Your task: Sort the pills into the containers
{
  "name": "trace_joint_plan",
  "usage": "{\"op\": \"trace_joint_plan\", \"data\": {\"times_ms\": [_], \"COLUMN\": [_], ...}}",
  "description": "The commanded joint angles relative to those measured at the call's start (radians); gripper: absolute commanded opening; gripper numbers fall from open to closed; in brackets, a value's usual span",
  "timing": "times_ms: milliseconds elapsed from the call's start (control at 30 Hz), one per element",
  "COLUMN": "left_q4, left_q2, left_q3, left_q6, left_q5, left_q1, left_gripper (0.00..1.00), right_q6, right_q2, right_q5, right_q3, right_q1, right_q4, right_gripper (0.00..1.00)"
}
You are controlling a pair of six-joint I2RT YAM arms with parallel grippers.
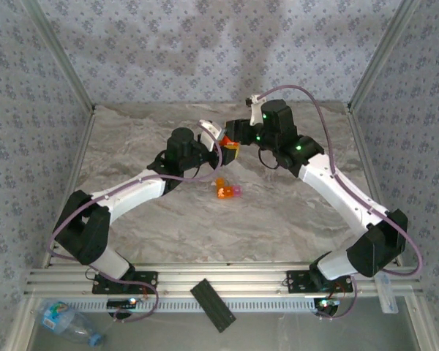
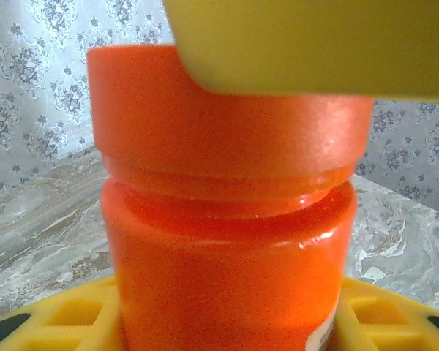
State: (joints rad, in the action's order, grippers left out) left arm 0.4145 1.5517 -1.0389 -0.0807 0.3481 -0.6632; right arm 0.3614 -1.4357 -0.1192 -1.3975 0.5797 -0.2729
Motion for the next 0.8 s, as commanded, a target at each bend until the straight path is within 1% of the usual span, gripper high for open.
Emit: {"op": "trace_joint_plan", "data": {"times_ms": [0, 133, 300, 433, 600, 767], "left_q4": [0.131, 0.121, 0.116, 0.109, 0.106, 0.107], "left_q2": [-0.04, -0.037, -0.035, -0.034, -0.03, -0.025], "left_q3": [-0.065, -0.065, -0.06, -0.056, -0.05, -0.048], "left_q6": [-0.007, -0.005, -0.004, -0.002, -0.003, -0.005], "left_q5": [0.023, 0.024, 0.022, 0.019, 0.017, 0.017], "left_q1": [-0.015, -0.015, -0.013, -0.012, -0.003, 0.007], "left_gripper": [0.0, 0.0, 0.0, 0.0, 0.0, 0.0], "right_q6": [-0.016, -0.019, -0.028, -0.028, -0.03, -0.034], "right_q2": [-0.021, -0.026, -0.025, -0.011, 0.037, 0.123], "right_q5": [-0.127, -0.124, -0.127, -0.153, -0.196, -0.272], "right_q3": [-0.018, -0.057, -0.11, -0.139, -0.12, -0.043], "right_q1": [0.071, 0.069, 0.06, 0.037, 0.004, -0.051], "right_q4": [-0.1, -0.132, -0.168, -0.182, -0.183, -0.163], "right_gripper": [0.54, 0.59, 0.7, 0.76, 0.89, 1.0]}}
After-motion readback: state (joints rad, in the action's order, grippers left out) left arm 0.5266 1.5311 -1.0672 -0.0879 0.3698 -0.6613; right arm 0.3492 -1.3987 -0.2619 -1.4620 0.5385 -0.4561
